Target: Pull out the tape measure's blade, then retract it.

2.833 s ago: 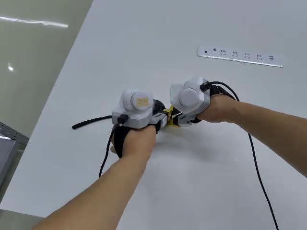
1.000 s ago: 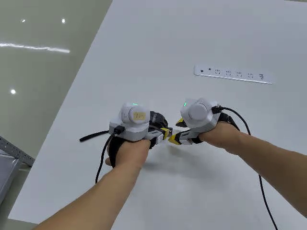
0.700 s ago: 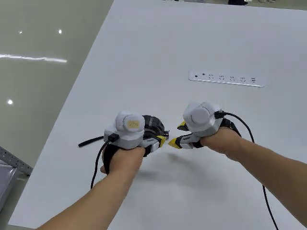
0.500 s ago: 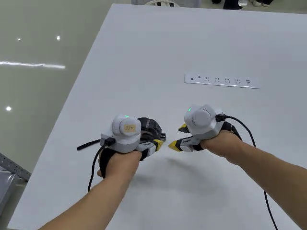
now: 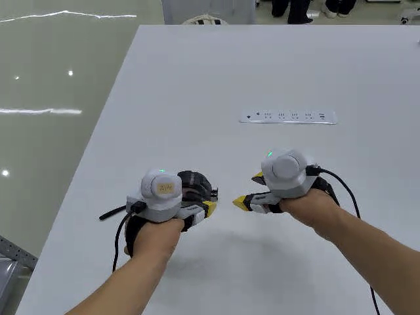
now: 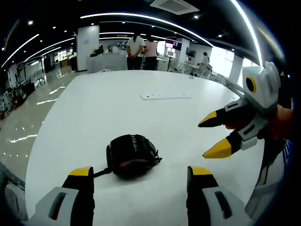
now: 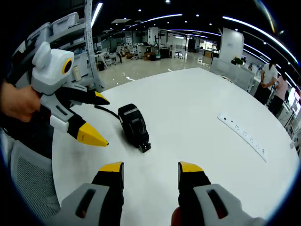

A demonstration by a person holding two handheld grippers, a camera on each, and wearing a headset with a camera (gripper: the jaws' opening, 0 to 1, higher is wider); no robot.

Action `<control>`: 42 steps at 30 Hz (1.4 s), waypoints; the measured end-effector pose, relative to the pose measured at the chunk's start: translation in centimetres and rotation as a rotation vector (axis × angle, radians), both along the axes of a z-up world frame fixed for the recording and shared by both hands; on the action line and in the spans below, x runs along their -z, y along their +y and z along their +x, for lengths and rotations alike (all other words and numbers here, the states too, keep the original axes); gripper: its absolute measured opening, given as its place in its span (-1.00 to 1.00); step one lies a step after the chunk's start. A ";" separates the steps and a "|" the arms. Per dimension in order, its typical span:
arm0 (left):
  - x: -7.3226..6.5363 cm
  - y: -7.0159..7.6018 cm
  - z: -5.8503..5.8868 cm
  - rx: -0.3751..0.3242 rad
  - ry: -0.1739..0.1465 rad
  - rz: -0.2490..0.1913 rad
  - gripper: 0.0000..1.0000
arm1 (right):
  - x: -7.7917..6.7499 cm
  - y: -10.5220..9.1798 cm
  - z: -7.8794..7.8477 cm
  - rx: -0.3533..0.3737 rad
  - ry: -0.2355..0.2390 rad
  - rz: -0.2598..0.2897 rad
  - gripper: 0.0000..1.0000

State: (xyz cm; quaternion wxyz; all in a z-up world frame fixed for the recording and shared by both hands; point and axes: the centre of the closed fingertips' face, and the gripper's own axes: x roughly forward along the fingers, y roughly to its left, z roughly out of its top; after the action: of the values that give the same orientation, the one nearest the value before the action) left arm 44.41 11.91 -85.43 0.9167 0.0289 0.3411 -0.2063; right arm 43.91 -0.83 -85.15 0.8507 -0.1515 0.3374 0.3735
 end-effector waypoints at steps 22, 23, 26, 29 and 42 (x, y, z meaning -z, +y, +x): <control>-2.9 1.3 -3.4 0.035 -0.052 -0.013 0.68 | -4.3 -3.9 -4.7 0.152 -0.051 0.032 0.09; -3.0 1.3 -3.5 0.039 -0.052 -0.013 0.69 | -4.4 -4.0 -4.9 0.157 -0.053 0.031 0.10; -3.2 1.4 -4.1 0.053 -0.059 -0.014 0.73 | -4.8 -4.5 -5.6 0.181 -0.060 0.039 0.12; -3.3 1.5 -4.2 0.055 -0.059 -0.013 0.74 | -4.9 -4.6 -5.7 0.188 -0.061 0.039 0.15; -4.8 3.2 -6.5 0.084 -0.066 -0.025 0.86 | -5.7 -6.3 -9.2 0.296 -0.047 0.059 0.35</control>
State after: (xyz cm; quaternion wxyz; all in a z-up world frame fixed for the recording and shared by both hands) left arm 37.93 15.15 -80.67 0.9183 0.0384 0.3064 -0.2475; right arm 34.72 -7.10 -79.50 0.9081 -0.0838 0.3251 0.2502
